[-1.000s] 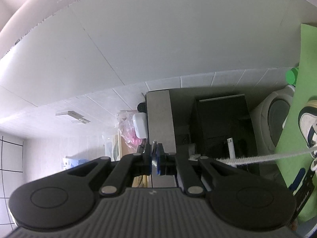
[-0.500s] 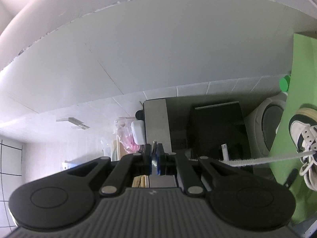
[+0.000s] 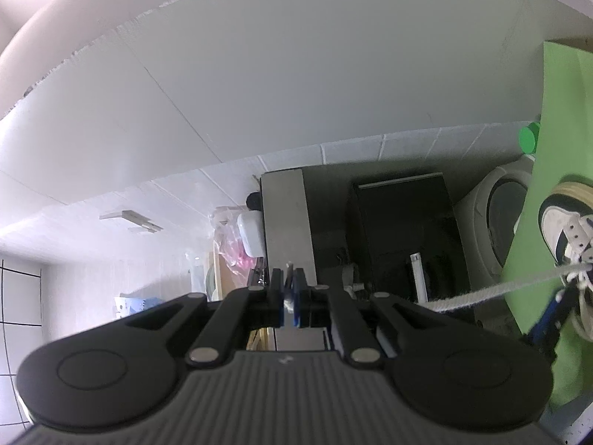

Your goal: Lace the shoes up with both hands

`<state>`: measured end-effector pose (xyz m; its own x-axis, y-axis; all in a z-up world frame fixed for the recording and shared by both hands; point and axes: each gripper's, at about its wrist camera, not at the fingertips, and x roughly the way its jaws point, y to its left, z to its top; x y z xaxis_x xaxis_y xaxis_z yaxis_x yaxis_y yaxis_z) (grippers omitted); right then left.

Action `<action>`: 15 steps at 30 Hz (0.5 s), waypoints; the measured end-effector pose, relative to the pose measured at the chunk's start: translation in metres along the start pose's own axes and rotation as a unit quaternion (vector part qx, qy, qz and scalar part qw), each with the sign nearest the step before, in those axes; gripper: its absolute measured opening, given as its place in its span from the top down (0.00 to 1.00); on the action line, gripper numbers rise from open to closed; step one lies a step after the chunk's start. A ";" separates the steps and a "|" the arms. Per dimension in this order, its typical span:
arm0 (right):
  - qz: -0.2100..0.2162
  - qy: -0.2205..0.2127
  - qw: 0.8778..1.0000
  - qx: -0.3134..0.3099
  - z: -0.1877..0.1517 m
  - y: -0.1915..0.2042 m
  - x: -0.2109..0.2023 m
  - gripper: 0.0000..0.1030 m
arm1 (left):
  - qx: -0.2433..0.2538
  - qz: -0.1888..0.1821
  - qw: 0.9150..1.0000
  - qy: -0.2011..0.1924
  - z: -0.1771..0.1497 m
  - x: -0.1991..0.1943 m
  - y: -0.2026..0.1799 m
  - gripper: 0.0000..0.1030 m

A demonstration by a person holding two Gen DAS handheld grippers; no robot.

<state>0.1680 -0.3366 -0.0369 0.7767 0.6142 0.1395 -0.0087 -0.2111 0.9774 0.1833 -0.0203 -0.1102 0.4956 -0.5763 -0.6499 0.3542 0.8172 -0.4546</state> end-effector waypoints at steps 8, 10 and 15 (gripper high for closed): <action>-0.004 -0.020 1.000 -0.008 0.004 0.004 -0.003 0.96 | -0.113 -0.026 0.993 -0.032 0.008 -0.034 0.033 0.76; -0.002 -0.027 0.999 -0.026 0.006 0.013 -0.004 0.96 | -0.086 -0.032 0.996 -0.010 0.006 -0.036 0.022 0.76; 0.021 -0.034 0.999 -0.012 0.007 0.023 -0.006 0.96 | 0.055 -0.002 0.998 0.039 -0.010 -0.016 -0.026 0.73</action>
<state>0.1680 -0.3505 -0.0165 0.8167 0.5514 0.1703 -0.0571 -0.2165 0.9746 0.1583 -0.0326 -0.0939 0.4329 -0.5736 -0.6954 0.4432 0.8072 -0.3899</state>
